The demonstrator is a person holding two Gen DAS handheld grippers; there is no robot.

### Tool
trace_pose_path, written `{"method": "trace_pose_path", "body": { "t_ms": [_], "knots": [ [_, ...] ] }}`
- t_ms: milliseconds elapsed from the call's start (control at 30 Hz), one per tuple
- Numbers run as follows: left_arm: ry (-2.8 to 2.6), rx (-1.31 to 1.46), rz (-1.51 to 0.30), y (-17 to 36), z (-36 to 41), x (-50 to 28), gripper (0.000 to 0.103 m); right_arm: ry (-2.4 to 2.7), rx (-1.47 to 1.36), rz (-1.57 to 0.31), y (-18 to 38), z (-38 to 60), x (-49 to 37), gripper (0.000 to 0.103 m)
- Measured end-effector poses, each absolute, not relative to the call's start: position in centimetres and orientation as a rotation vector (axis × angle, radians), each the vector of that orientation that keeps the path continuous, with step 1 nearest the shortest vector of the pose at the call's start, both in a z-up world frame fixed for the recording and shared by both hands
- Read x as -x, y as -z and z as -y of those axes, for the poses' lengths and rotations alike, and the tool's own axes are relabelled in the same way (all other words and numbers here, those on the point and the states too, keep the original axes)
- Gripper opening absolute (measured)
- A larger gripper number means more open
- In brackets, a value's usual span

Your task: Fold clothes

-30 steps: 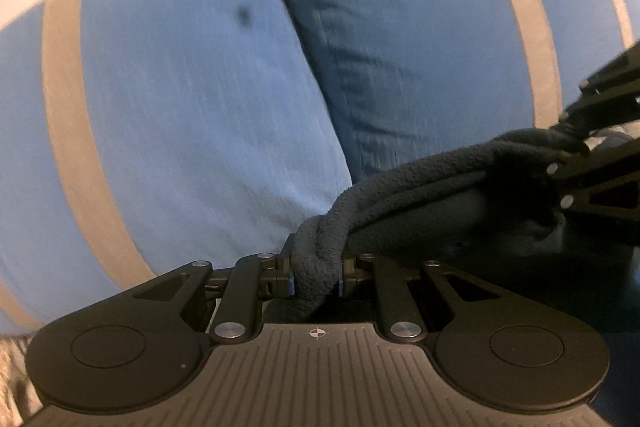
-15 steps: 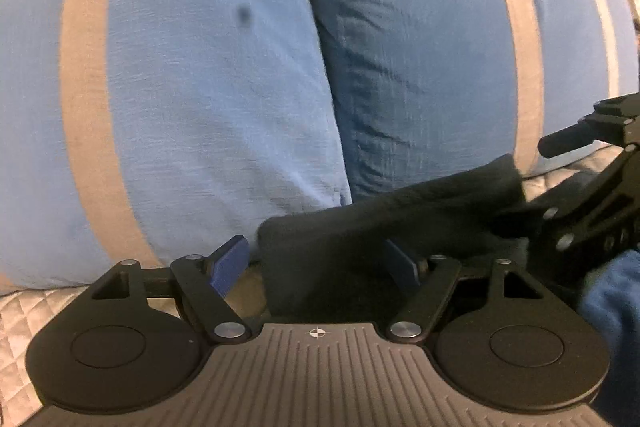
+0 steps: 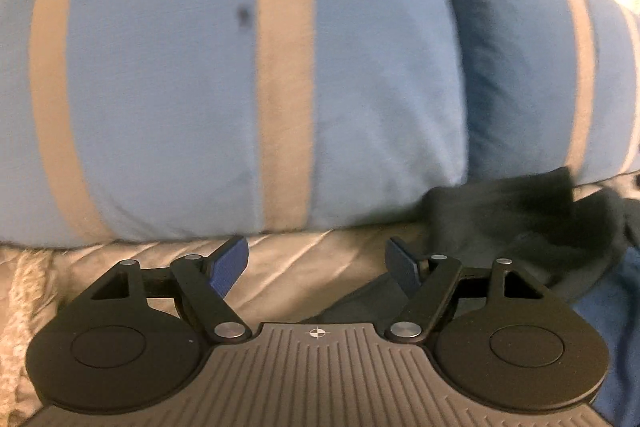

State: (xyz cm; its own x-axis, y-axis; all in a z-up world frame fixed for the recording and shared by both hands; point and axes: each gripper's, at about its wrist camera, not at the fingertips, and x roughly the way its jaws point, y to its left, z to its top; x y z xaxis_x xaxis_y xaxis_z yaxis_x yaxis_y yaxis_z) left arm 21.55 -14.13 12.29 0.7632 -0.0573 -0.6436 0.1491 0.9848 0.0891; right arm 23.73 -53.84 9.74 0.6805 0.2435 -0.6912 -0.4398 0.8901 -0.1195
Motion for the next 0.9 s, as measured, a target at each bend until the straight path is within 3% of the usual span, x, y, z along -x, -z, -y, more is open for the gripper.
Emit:
{"method": "trace_pose_path", "body": {
  "t_ms": [433,767,833,900],
  "knots": [
    [0.225,-0.323,-0.753,-6.0,15.1,-22.9,0.075,-0.366,0.306,-0.706,-9.6,57.5,-23.0,0.103],
    [0.302,-0.298,-0.859,-3.4,15.7,-24.7,0.075,-0.389,0.332,-0.717,-8.8,58.8,-23.3,0.103],
    [0.305,-0.236,-0.898,-3.5,15.2,-25.2,0.069,-0.389,0.333,-0.720,-8.6,59.0,-23.4,0.103],
    [0.305,-0.208,-0.923,-3.7,14.9,-25.6,0.030,-0.381,0.333,-0.721,-8.4,59.0,-23.6,0.103]
  ]
}}
